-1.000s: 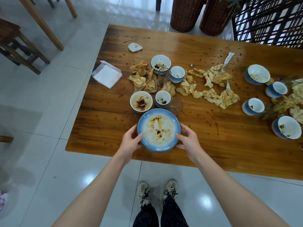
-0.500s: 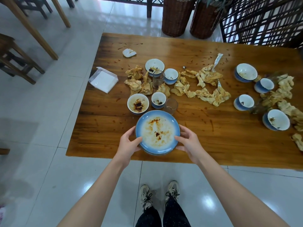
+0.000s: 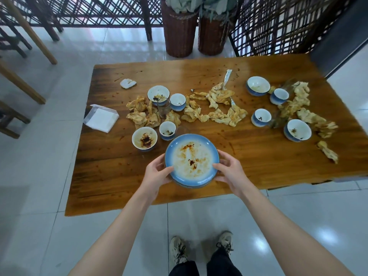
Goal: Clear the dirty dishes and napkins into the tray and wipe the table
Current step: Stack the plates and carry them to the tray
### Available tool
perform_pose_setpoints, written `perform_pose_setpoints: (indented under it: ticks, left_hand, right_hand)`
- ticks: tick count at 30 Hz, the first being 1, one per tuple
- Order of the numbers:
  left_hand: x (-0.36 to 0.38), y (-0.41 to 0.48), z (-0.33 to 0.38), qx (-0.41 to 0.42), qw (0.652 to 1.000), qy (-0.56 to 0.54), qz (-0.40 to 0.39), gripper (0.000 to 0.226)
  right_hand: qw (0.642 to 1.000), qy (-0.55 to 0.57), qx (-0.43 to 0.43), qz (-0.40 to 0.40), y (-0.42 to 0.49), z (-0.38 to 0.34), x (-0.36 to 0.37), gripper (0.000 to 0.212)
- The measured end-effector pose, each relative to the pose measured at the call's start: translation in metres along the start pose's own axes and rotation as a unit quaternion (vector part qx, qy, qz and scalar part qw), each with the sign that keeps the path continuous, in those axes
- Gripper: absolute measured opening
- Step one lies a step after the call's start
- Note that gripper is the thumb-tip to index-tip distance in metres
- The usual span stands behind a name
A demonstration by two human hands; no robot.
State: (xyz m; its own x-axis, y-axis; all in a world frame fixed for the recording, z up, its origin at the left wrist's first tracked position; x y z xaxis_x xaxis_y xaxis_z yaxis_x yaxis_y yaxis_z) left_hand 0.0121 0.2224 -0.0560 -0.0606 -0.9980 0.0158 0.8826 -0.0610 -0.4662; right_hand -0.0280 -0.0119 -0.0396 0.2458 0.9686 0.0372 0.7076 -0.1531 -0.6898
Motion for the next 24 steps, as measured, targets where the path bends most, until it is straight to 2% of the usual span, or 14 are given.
perform_pose_setpoints:
  ticks: [10, 24]
  left_hand:
    - [0.117, -0.006, 0.033, 0.032, 0.996, 0.009, -0.082, 0.054]
    - [0.362, -0.051, 0.034, 0.055, 0.979, 0.08, -0.181, 0.041]
  right_hand:
    - [0.997, 0.047, -0.039, 0.051, -0.018, -0.024, -0.111, 0.052]
    - [0.98, 0.115, -0.067, 0.145, -0.072, -0.015, -0.345, 0.053]
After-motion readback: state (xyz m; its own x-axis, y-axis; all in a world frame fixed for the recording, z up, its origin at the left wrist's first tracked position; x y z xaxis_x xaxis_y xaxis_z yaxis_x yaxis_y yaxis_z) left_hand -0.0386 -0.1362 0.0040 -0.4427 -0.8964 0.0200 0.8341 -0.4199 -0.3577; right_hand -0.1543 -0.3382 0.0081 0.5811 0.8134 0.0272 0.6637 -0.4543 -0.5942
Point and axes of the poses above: each hand's wrist, its own y-axis towards the middle knuckle, its own x-axis out of the palm, z = x × y, the point moved 4 cm from there along y, towards the middle knuckle, and after that the axes turned 9 degrees about x, right-handed, at the moved point
